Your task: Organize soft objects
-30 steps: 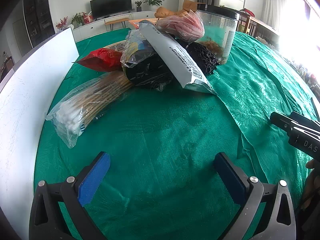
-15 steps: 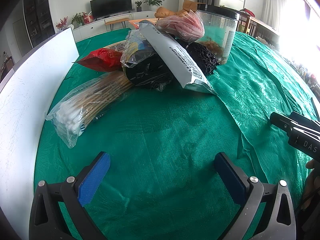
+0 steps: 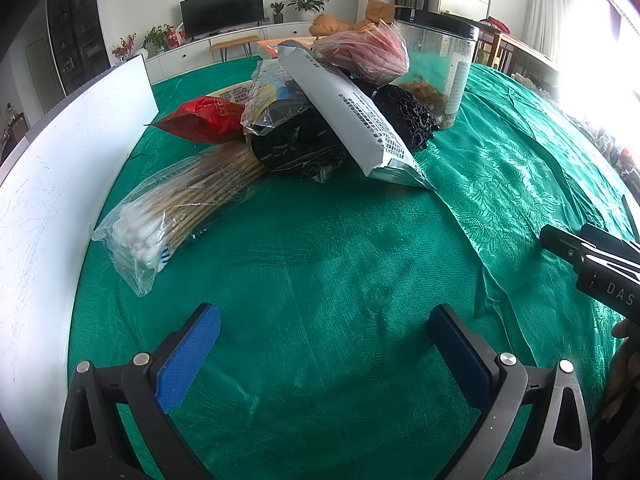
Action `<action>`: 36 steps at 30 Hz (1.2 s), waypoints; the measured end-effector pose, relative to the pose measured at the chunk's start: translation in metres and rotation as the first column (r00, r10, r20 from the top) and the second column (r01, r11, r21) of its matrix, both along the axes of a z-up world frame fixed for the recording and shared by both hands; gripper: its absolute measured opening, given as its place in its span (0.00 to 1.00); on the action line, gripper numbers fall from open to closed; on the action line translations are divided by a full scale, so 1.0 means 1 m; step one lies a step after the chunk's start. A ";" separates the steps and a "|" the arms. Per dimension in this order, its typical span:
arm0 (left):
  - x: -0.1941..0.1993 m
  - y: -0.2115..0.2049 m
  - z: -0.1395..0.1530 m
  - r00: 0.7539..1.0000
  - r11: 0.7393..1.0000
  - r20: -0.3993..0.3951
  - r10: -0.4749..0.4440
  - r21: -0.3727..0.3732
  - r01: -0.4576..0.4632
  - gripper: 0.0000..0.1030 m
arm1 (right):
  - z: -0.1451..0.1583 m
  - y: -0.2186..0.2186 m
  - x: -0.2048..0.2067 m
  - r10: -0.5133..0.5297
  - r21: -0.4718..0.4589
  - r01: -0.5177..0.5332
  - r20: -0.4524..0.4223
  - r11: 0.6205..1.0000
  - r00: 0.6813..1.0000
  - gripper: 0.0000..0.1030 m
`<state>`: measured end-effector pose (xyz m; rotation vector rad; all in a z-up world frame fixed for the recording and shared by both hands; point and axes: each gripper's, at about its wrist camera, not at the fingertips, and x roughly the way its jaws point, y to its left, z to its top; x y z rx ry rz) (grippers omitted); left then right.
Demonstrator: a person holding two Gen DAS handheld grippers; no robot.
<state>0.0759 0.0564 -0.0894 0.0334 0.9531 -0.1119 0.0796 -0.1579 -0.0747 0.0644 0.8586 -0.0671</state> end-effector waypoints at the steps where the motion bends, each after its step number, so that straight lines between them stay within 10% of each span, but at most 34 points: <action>1: 0.000 0.000 0.000 1.000 1.000 0.000 0.000 0.000 0.000 1.00 | 0.000 0.000 0.000 0.000 0.000 0.000 0.000 1.000 1.000 0.81; 36: -0.001 0.000 0.000 1.000 1.000 0.001 -0.009 -0.001 0.009 1.00 | 0.000 0.002 0.000 0.008 -0.027 -0.009 -0.013 1.000 1.000 0.82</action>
